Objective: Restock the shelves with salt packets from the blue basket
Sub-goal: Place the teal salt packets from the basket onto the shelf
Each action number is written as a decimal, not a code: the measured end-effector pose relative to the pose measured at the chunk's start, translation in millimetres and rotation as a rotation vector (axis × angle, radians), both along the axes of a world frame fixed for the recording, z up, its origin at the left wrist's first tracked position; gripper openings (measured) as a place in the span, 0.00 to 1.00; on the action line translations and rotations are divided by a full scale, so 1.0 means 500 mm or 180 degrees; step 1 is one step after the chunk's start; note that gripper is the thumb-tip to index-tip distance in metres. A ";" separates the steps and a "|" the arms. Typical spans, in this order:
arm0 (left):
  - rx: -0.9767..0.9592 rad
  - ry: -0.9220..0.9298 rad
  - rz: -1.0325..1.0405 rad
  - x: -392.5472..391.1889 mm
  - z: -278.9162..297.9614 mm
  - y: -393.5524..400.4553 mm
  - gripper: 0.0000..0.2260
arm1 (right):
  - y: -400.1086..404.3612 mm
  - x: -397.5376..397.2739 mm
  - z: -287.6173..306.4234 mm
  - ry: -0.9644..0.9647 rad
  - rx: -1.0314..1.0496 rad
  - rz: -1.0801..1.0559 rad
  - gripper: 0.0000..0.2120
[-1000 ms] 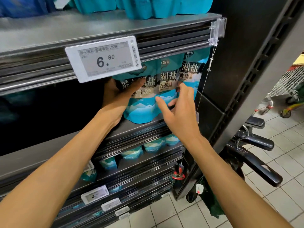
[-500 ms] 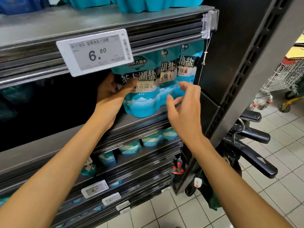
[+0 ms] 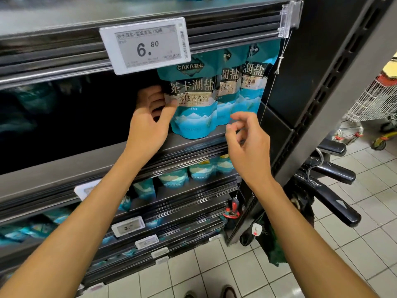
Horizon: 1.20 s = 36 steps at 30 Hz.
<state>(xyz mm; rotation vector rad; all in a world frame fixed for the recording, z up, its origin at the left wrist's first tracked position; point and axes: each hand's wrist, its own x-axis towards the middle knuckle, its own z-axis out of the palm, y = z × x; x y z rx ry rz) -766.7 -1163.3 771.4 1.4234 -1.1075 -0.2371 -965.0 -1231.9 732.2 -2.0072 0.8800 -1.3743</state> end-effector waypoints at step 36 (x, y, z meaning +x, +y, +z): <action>0.1010 0.3020 0.4523 -0.499 -0.516 0.890 0.16 | 0.508 0.037 -0.441 0.3030 0.2484 0.4217 0.09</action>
